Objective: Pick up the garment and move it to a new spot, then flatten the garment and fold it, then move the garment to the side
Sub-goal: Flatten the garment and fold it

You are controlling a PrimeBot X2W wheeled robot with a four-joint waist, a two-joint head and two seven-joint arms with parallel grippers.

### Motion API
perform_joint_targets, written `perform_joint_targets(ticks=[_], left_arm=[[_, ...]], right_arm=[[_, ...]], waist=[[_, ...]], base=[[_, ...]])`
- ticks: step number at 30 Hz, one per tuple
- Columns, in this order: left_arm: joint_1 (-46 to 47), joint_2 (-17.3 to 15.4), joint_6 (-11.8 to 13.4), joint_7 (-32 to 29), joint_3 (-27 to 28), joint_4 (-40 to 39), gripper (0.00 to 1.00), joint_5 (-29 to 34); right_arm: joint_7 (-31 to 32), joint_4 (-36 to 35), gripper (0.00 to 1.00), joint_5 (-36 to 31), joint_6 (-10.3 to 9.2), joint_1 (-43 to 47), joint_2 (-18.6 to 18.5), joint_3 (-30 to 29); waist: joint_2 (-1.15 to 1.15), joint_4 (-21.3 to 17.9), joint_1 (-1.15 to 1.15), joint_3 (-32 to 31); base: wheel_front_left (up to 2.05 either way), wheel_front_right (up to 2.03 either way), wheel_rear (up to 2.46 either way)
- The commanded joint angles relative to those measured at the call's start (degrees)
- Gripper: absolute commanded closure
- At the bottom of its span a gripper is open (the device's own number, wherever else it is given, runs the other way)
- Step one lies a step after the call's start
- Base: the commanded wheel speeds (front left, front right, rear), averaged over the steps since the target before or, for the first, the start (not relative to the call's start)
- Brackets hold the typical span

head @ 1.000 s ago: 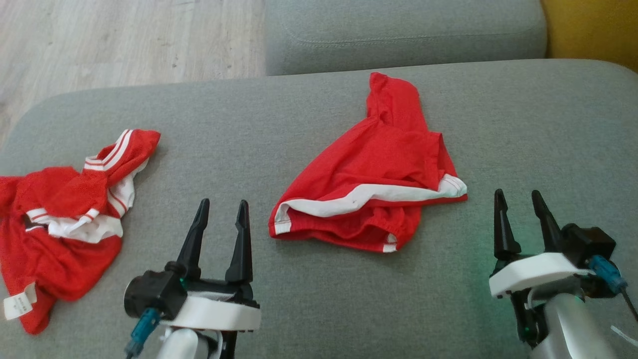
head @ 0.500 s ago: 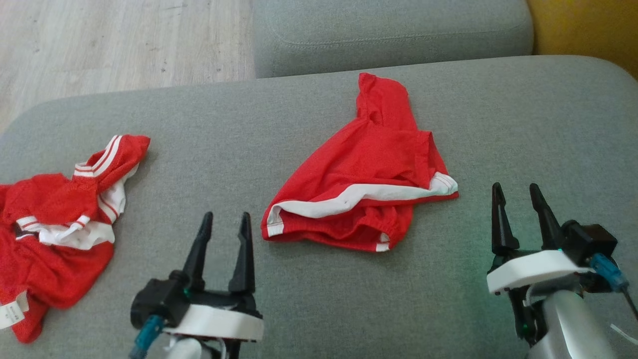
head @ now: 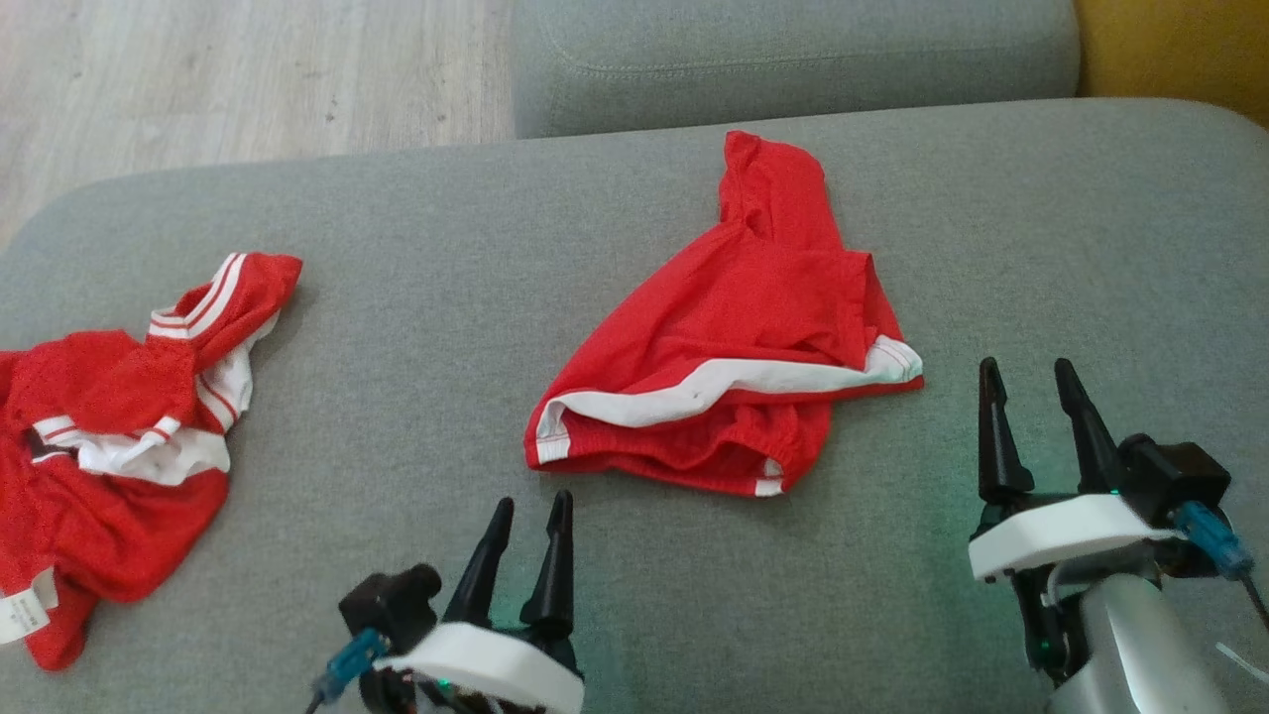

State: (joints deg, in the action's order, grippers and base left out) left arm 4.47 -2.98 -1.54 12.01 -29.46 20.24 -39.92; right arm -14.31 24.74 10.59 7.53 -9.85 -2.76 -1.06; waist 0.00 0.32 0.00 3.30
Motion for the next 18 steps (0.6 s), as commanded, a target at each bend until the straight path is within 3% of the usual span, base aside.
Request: perform_joint_targets(ticks=[1, 11, 18], left_arm=[[3.44, 0.11, 0.34, -0.65, 0.38, -1.22, 0.0, -3.96], [8.54, 0.11, 3.05, -1.11, -3.87, 2.08, 0.0, -16.3], [12.05, 0.11, 2.41, 0.56, -5.91, 5.49, 0.0, -23.91]], right_arm=[[-0.69, -2.16, 0.0, -0.23, -0.04, -1.54, -0.12, 1.47], [-0.69, -2.41, 0.0, -0.93, -0.04, -2.99, -0.12, 1.88], [-0.69, -2.62, 0.0, -1.32, -0.04, -3.82, -0.12, 1.99]], waist=[[0.0, -0.12, 0.0, 0.51], [0.0, -1.4, 0.0, 3.07], [0.0, -2.33, 0.0, 4.21]], base=[[0.0, 0.0, 0.0], [0.0, 0.0, 0.0], [0.0, 0.0, 0.0]])
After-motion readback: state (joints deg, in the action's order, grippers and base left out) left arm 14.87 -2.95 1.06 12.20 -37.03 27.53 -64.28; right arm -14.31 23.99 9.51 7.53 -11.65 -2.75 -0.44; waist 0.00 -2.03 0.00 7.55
